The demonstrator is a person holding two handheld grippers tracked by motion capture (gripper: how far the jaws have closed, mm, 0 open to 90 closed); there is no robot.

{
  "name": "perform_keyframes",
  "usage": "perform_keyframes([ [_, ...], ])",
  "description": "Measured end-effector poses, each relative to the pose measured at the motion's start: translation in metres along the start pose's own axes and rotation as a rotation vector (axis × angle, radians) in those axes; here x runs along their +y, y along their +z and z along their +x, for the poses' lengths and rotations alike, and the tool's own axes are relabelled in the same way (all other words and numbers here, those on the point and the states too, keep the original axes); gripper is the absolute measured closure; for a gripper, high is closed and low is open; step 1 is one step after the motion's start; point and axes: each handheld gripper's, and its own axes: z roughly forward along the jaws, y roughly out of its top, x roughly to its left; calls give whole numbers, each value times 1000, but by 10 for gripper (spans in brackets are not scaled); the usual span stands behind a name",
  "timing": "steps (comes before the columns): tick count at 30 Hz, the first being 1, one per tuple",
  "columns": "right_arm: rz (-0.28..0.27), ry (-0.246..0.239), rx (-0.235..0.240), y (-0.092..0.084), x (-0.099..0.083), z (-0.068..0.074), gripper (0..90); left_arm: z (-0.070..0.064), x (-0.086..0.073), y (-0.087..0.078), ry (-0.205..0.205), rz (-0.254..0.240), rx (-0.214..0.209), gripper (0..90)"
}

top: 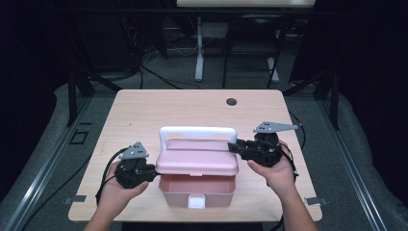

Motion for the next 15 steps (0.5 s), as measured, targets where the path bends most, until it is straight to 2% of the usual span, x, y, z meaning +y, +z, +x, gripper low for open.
perform_keyframes([
  [5,-4,8,-4,0,-1,0,695,-3,1,0,9,1,-13,892],
  [8,-10,9,-10,-1,-1,-1,683,-6,2,-2,24,-1,-5,891],
  [15,-15,3,-11,-5,-1,0,666,-6,4,-6,19,-23,-10,891],
])
